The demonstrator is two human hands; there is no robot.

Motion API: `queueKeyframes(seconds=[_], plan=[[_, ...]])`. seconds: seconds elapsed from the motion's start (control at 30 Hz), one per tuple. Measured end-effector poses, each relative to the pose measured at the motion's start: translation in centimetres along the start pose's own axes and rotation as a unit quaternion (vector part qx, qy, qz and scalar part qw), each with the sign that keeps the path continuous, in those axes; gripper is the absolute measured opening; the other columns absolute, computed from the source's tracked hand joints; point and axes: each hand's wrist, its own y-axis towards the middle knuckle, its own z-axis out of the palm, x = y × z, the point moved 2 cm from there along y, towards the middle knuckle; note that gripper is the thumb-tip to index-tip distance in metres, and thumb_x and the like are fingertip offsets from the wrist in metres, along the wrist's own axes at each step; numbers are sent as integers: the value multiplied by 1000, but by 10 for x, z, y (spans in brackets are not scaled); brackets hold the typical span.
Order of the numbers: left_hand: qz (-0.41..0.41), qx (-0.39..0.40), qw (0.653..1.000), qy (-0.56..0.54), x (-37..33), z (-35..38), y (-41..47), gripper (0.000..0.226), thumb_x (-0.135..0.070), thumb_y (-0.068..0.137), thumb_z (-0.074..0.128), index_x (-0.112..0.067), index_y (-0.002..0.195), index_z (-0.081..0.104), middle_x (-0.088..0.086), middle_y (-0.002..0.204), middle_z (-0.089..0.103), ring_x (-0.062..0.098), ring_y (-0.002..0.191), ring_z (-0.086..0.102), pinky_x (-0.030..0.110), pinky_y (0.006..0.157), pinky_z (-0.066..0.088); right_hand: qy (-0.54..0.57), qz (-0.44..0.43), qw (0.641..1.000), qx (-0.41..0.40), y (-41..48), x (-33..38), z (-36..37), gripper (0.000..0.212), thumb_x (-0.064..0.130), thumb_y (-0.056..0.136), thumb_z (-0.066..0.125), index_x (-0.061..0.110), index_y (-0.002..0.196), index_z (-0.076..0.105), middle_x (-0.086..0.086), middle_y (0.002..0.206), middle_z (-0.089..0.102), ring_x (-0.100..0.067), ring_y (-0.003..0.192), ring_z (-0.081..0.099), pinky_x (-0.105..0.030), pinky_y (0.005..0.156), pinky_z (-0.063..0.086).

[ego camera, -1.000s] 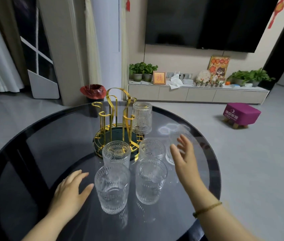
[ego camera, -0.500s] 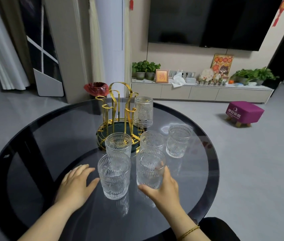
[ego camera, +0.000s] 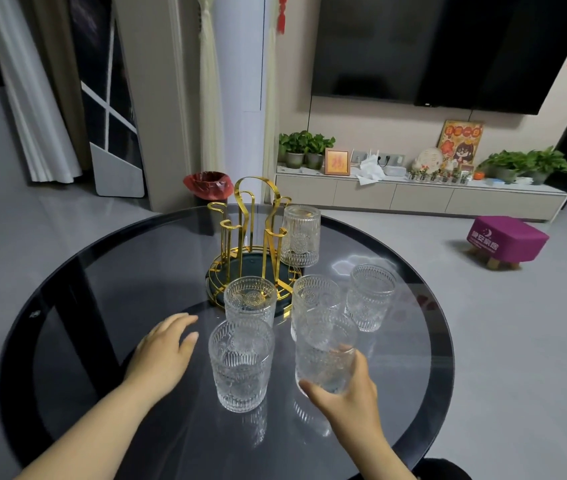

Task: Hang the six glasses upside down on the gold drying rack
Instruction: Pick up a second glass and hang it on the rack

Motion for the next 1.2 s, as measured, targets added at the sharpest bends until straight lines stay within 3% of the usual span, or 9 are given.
queueKeyframes(seconds=[0.1, 0.27, 0.43, 0.53, 0.7, 0.87, 1.0, 1.1, 1.2], plan=[[18, 28, 999, 28, -6, -4, 16, 41, -21, 96, 36, -19, 137, 35, 1, 150, 31, 19, 139, 25, 37, 115, 21, 41, -2, 999, -3, 1, 1, -14, 65, 28, 47, 79, 37, 100, 43, 7, 102, 57, -16, 98, 54, -33, 84, 46], [21, 69, 995, 70, -15, -1, 43, 47, -26, 97, 35, -24, 142, 22, -2, 155, 18, 19, 142, 18, 38, 116, 17, 37, -47, 996, -59, 15, 27, -50, 67, 24, 48, 81, 40, 98, 41, 22, 95, 54, 2, 91, 53, -13, 71, 37], [30, 89, 989, 112, -9, 0, 67, 53, -25, 97, 34, -27, 144, 9, -3, 157, 7, 17, 143, 10, 36, 117, 11, -11, -96, 994, -58, 54, 77, -75, 65, 20, 53, 81, 24, 110, 49, 0, 111, 57, -17, 102, 53, -30, 89, 40], [48, 98, 985, 131, -2, 2, 77, 58, -16, 96, 32, -28, 144, 2, -4, 157, 0, 15, 144, 4, 33, 118, 4, -16, -96, 995, -23, 86, 105, -79, 66, 25, 52, 80, 30, 107, 44, -1, 108, 55, -18, 95, 56, -28, 78, 44], [82, 86, 989, 93, -3, 15, 88, 53, -19, 97, 32, -29, 143, 9, -6, 156, 4, 12, 144, 4, 31, 118, 4, -35, -88, 995, -2, 142, 151, -74, 85, 39, 41, 70, 12, 115, 37, 4, 85, 48, -14, 72, 55, -23, 53, 50], [86, 67, 991, 76, 7, 26, 95, 50, -25, 98, 29, -31, 143, 9, -11, 156, 3, 7, 143, 3, 27, 117, 3, -76, -139, 987, -17, 197, 188, -64, 75, 23, 60, 73, 10, 123, 34, -15, 126, 45, -21, 106, 46, -34, 97, 39], [82, 41, 993, 69, 12, 29, 99, 48, -29, 97, 28, -31, 142, 12, -12, 155, 5, 6, 143, 1, 26, 116, 2, -127, -169, 977, 0, 232, 216, -47, 73, 22, 64, 72, 11, 126, 36, -13, 134, 41, -16, 110, 40, -29, 94, 36], [69, 46, 995, 56, 12, 32, 100, 50, -30, 97, 31, -32, 142, 11, -15, 154, 4, 5, 142, 0, 27, 117, 3, -174, -187, 966, 26, 253, 227, -29, 73, 22, 64, 73, 14, 127, 36, -12, 135, 41, -15, 103, 39, -11, 71, 43], [65, 46, 995, 54, 12, 32, 103, 52, -32, 96, 31, -32, 143, 9, -16, 154, 0, 5, 142, -1, 28, 117, 4, -180, -194, 963, 50, 271, 233, -10, 75, 23, 63, 73, 14, 128, 35, -12, 137, 42, -22, 116, 42, -20, 87, 34]])
